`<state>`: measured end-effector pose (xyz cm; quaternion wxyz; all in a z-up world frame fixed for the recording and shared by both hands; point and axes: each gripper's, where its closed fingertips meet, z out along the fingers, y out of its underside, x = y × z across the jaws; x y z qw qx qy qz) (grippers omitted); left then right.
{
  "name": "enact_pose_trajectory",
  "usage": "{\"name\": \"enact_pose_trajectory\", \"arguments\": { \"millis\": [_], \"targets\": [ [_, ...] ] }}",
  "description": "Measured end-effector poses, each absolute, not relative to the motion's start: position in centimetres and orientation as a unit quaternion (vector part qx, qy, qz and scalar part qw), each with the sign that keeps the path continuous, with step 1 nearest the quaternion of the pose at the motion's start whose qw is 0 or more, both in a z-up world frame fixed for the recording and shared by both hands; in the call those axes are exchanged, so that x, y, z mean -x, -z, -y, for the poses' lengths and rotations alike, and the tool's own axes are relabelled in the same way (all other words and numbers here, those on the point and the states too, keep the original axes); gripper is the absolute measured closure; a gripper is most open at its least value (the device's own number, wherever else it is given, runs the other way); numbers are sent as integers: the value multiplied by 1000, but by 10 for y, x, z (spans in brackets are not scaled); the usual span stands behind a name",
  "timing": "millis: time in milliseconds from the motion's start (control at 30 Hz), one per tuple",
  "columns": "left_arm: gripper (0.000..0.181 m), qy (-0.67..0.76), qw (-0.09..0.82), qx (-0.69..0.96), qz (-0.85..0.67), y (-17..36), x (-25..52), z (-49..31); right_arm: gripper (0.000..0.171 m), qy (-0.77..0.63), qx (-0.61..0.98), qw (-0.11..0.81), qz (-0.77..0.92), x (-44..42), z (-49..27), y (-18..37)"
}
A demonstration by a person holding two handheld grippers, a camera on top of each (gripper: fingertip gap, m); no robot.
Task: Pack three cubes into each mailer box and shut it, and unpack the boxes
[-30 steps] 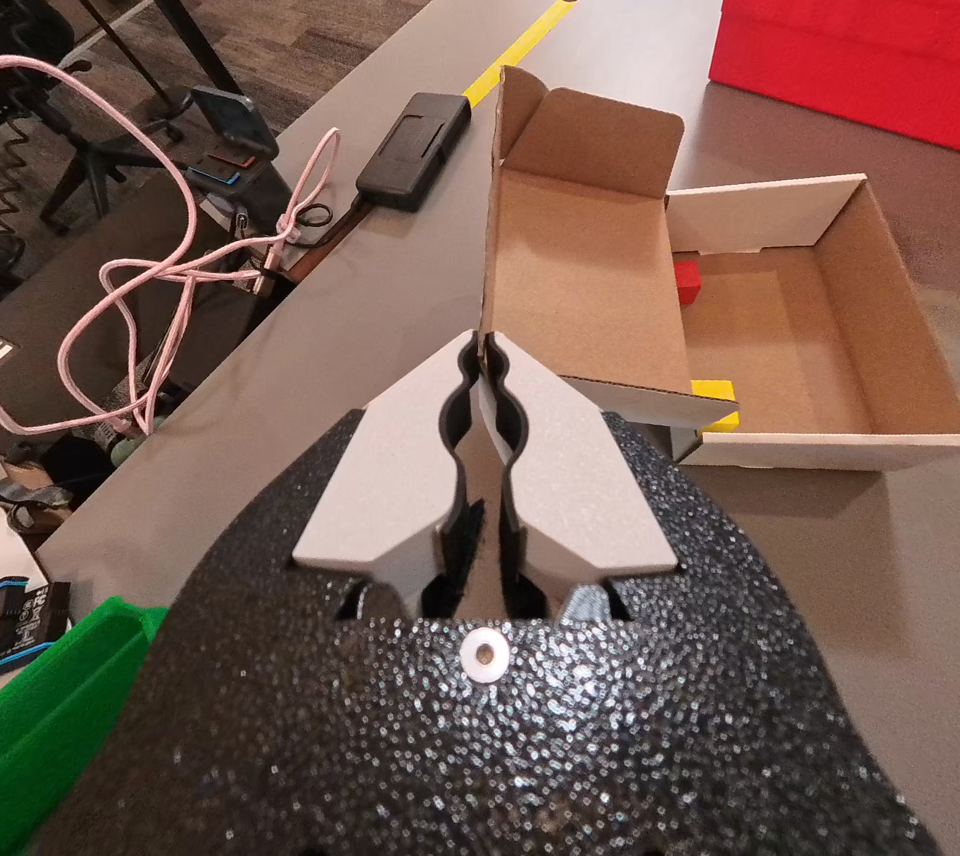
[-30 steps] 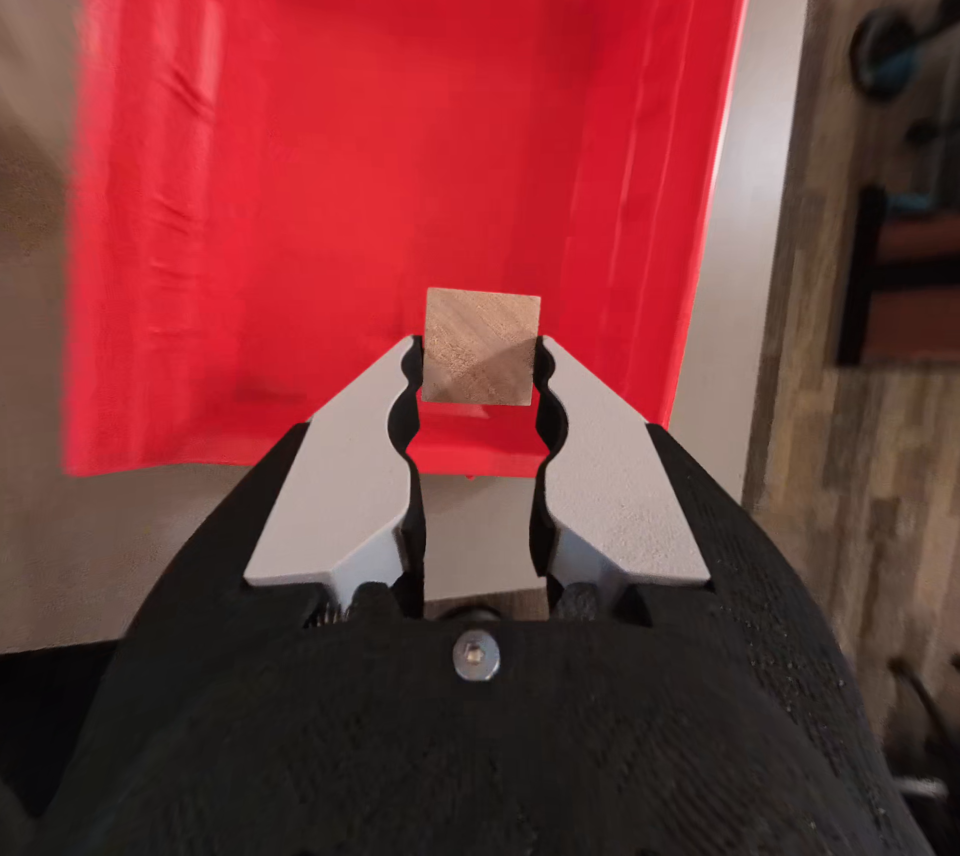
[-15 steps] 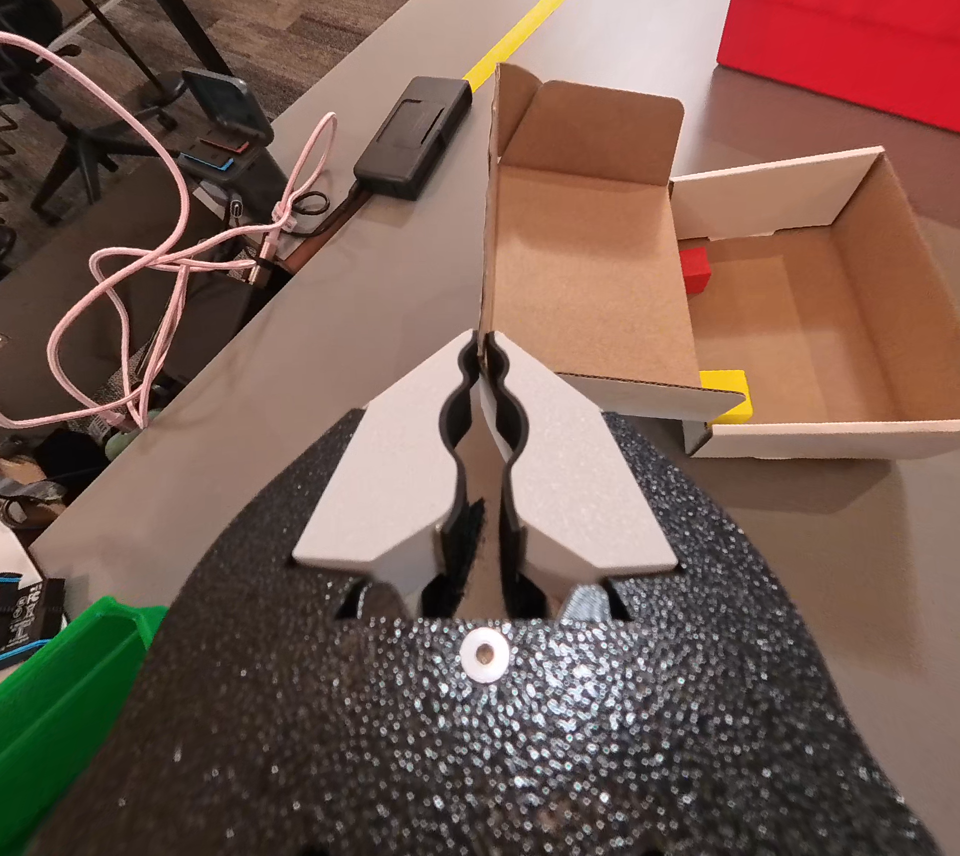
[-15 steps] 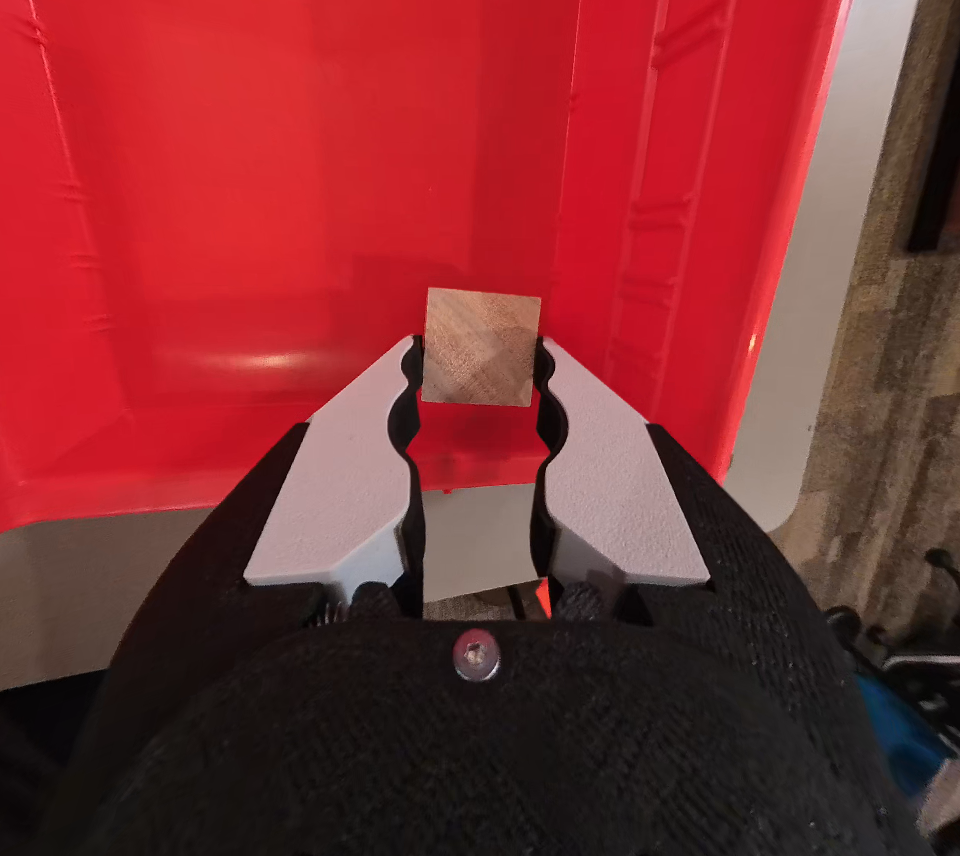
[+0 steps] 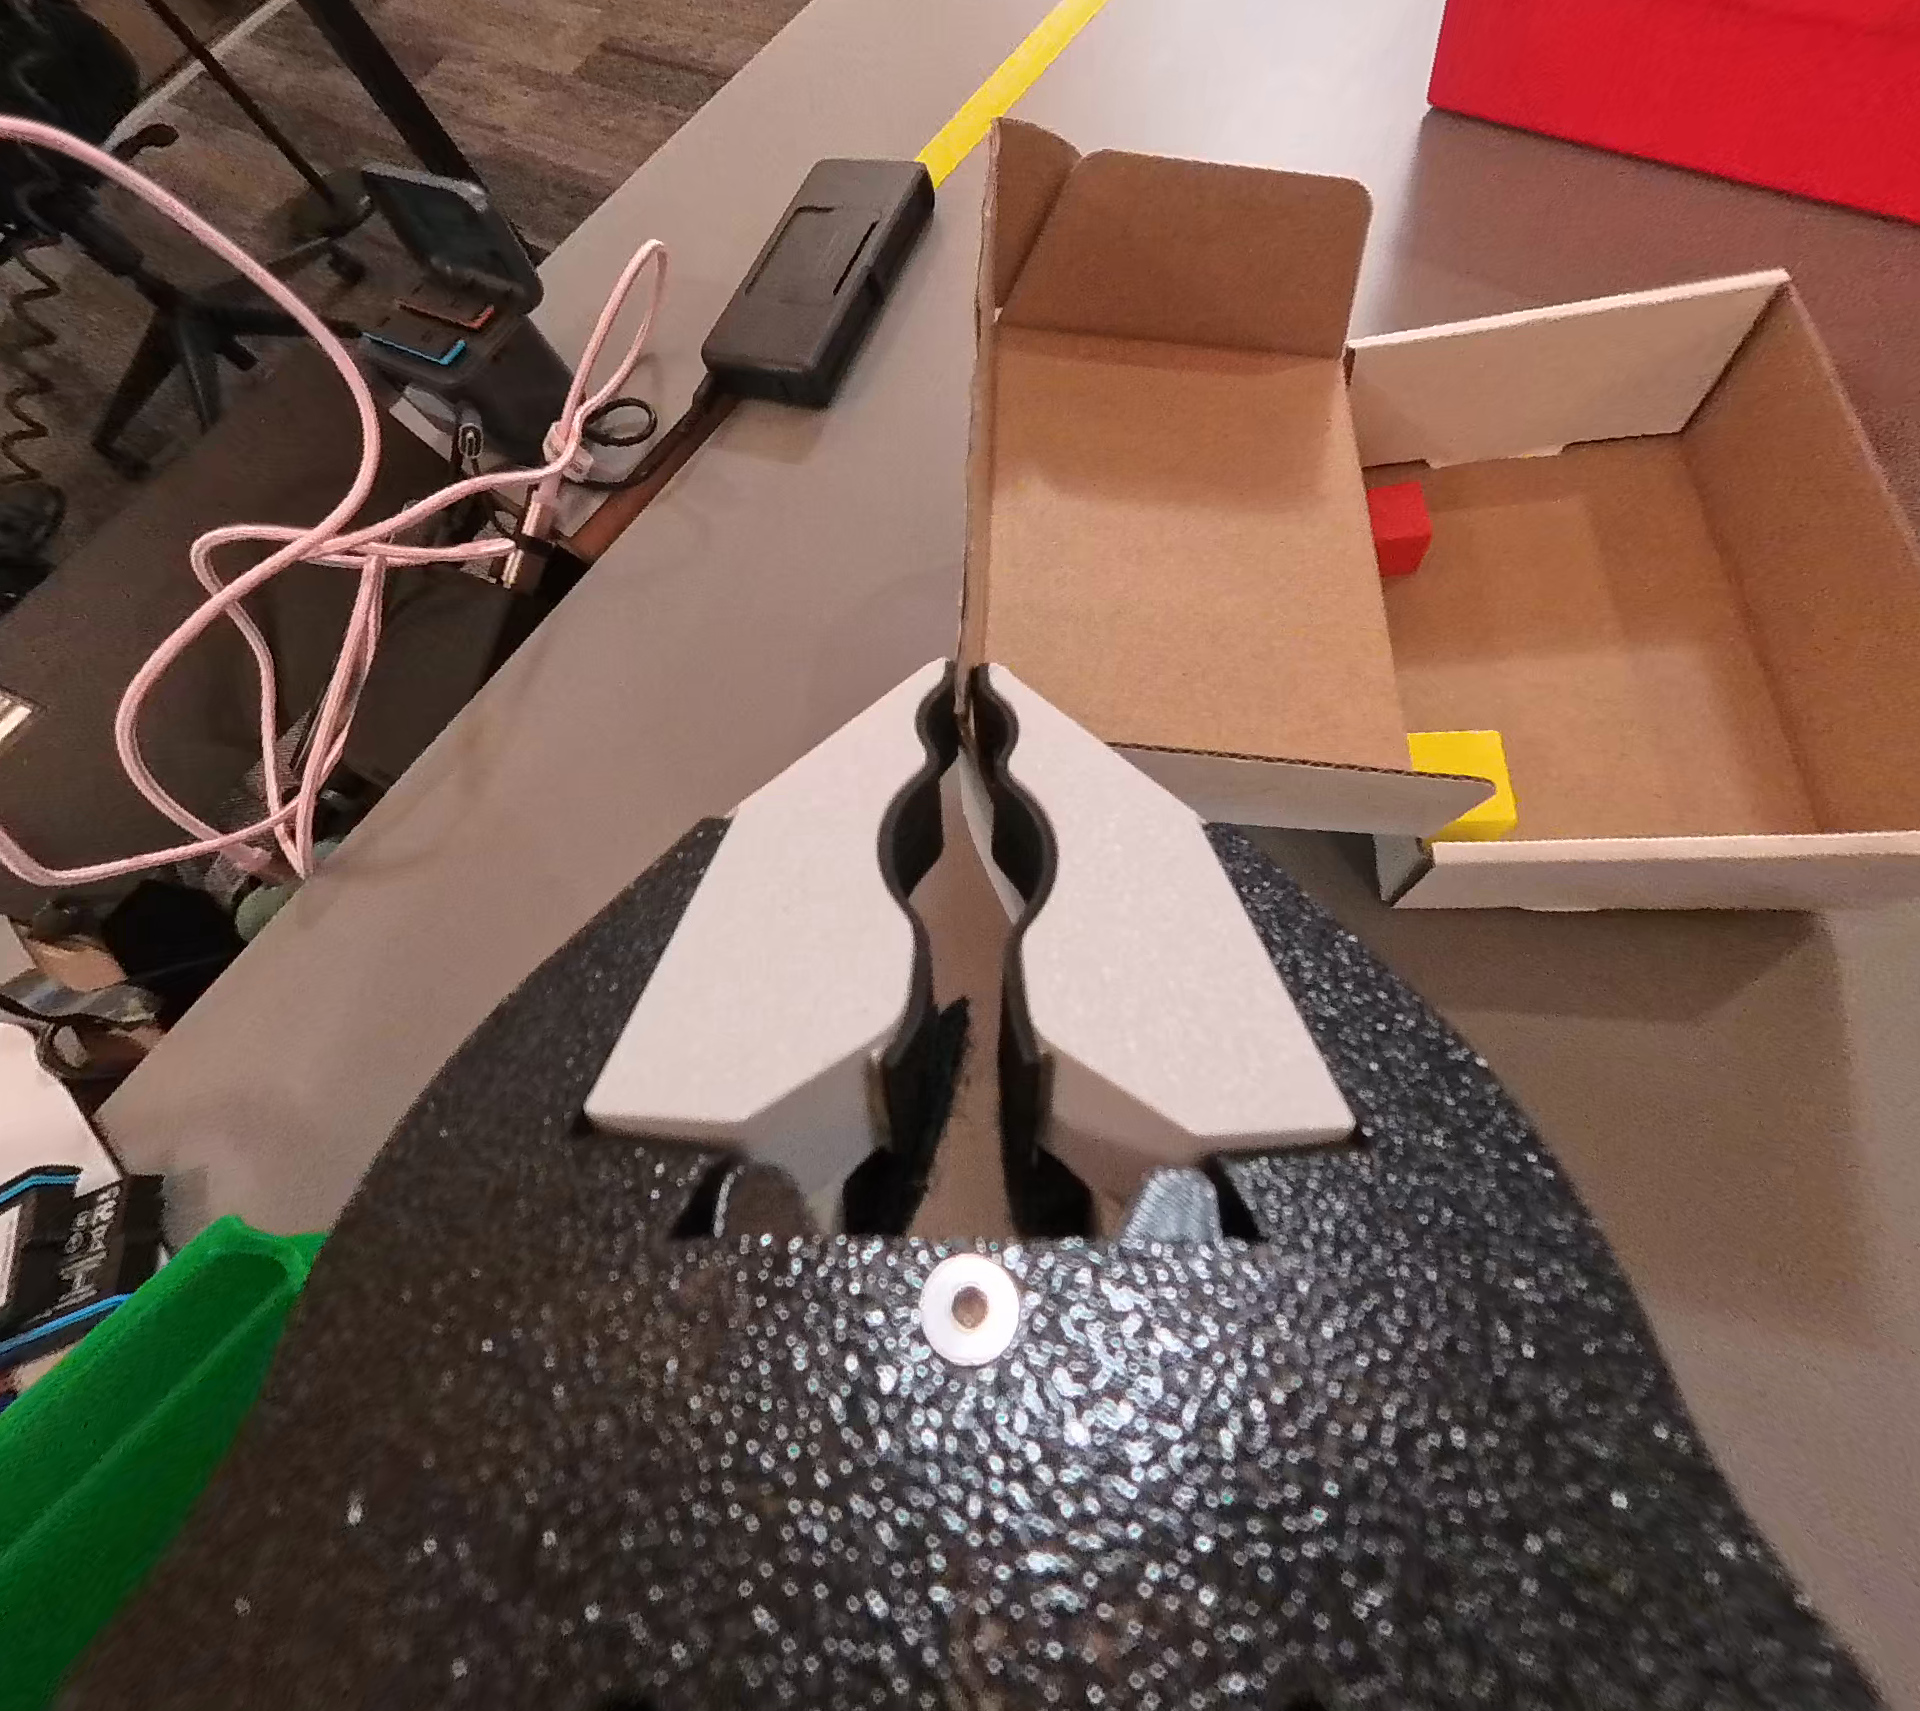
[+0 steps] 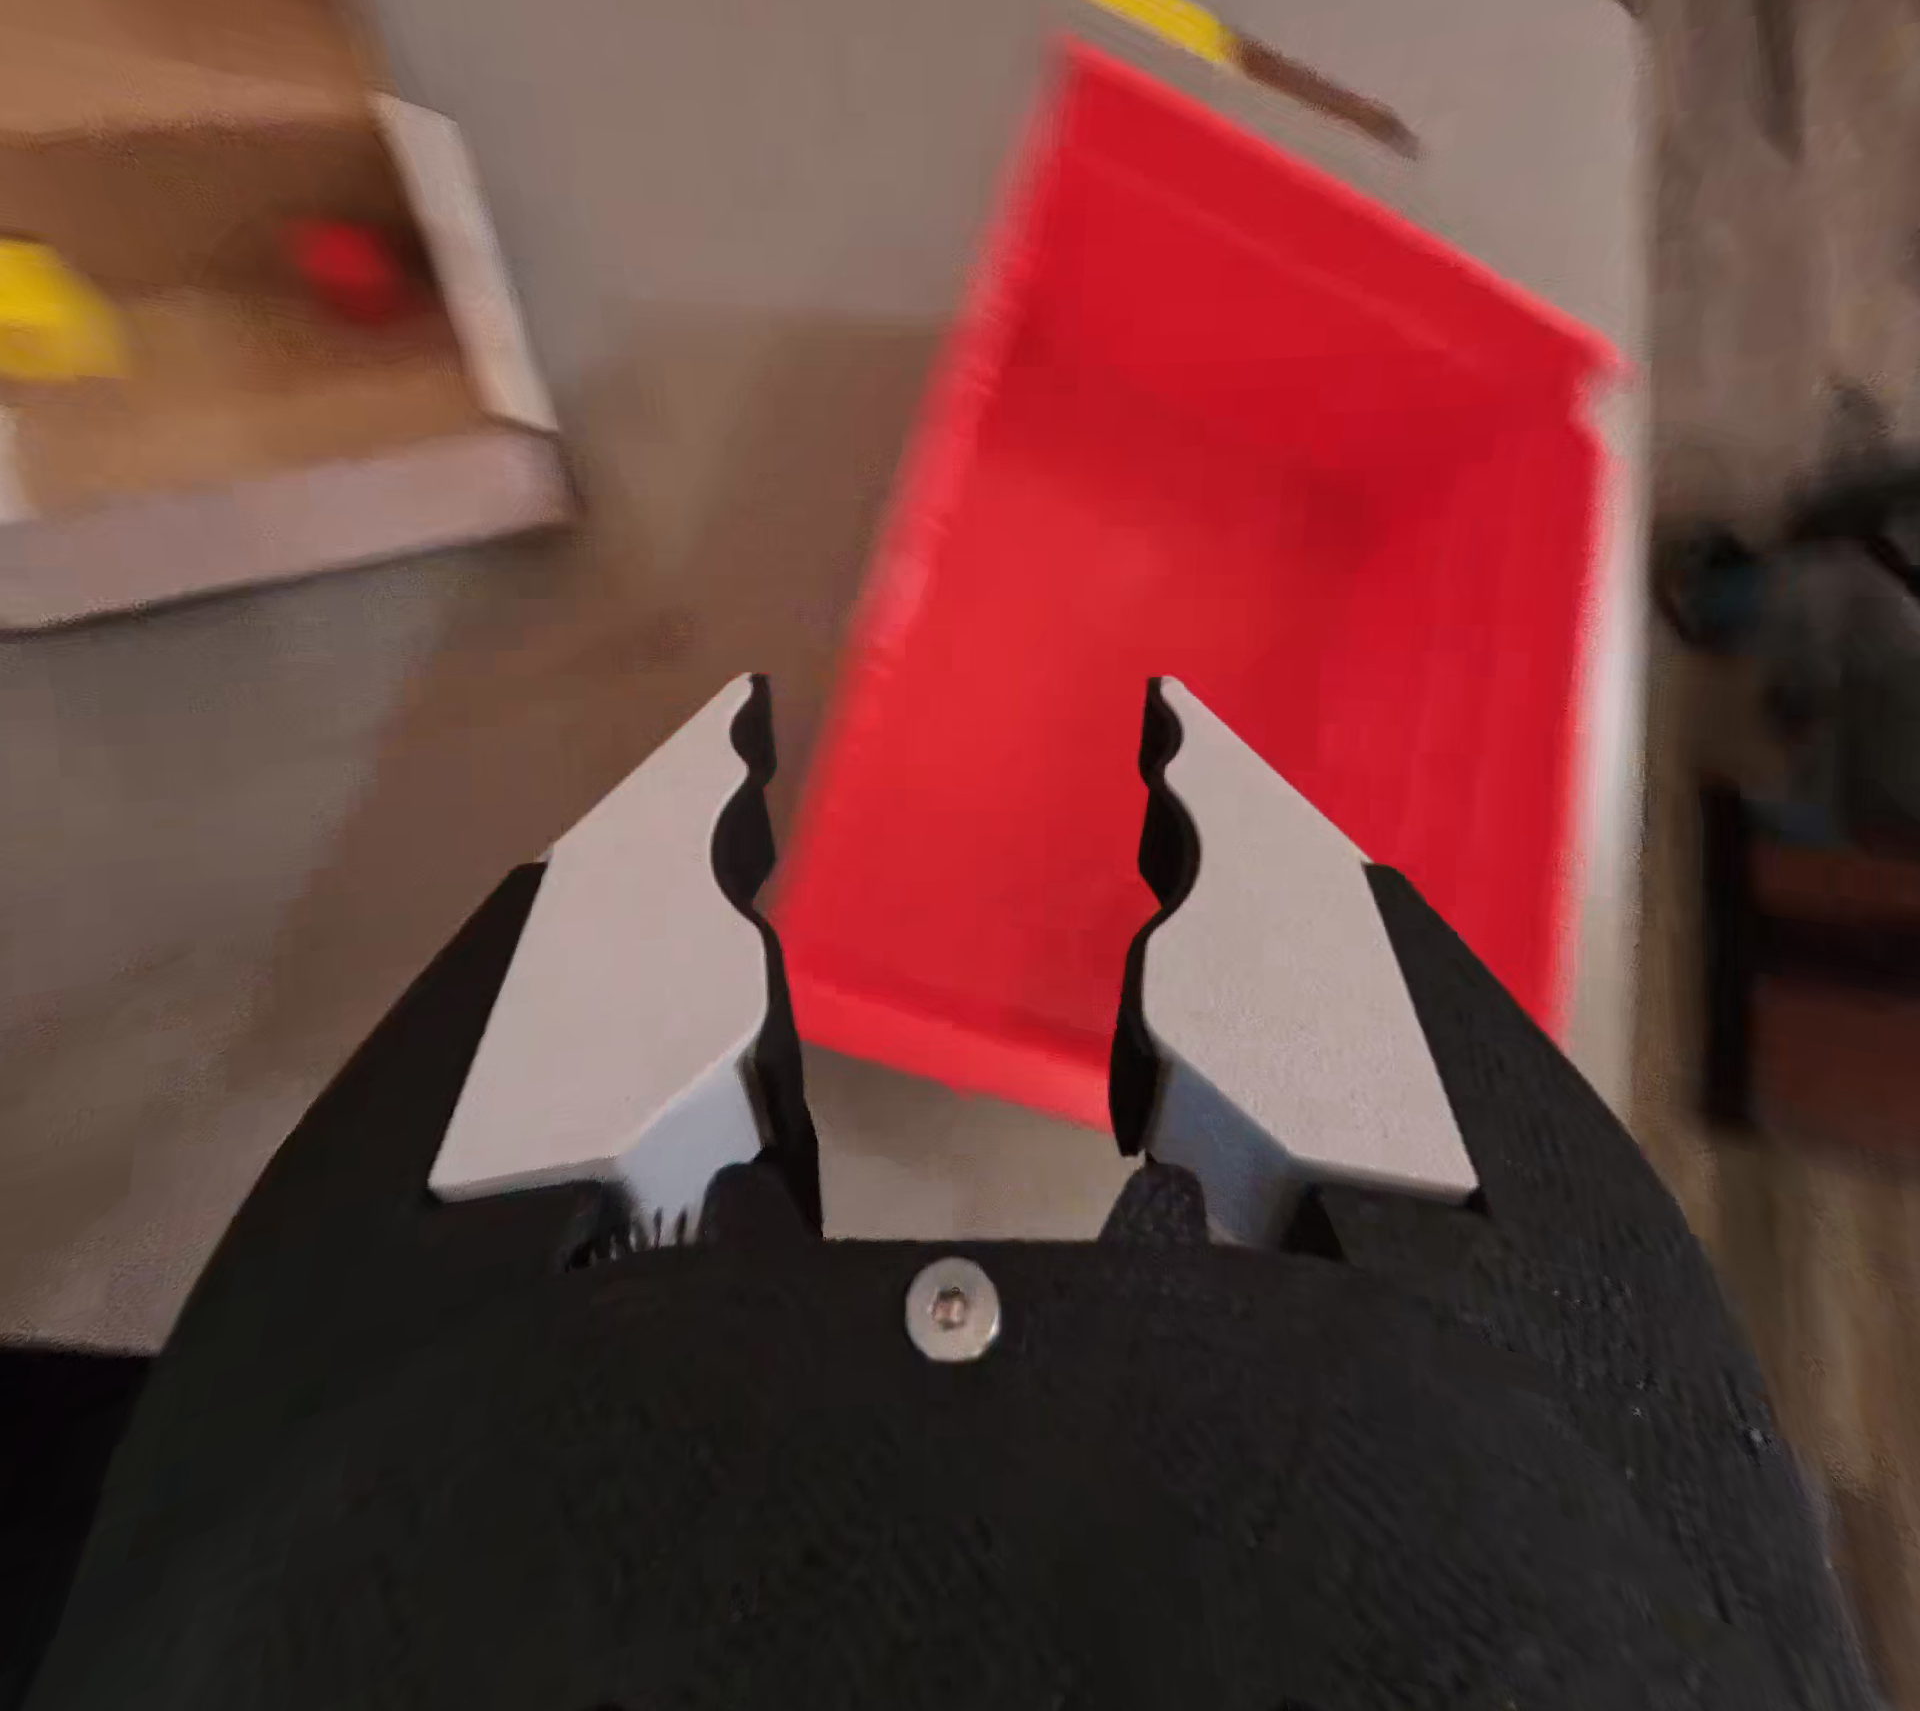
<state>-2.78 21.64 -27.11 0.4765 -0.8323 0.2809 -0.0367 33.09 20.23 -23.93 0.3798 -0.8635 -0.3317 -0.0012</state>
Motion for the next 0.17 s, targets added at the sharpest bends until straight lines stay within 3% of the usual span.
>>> {"name": "enact_pose_trajectory", "arguments": {
  "millis": [67, 167],
  "targets": [
    [181, 35, 477, 830, -285, 271, 26, -216, 109, -76, 820, 396, 406, -262, -188, 238],
    [181, 32, 478, 829, -290, 270, 24, -215, 109, -120, 788, 374, 474, -189, -178, 259]
  ]
}}
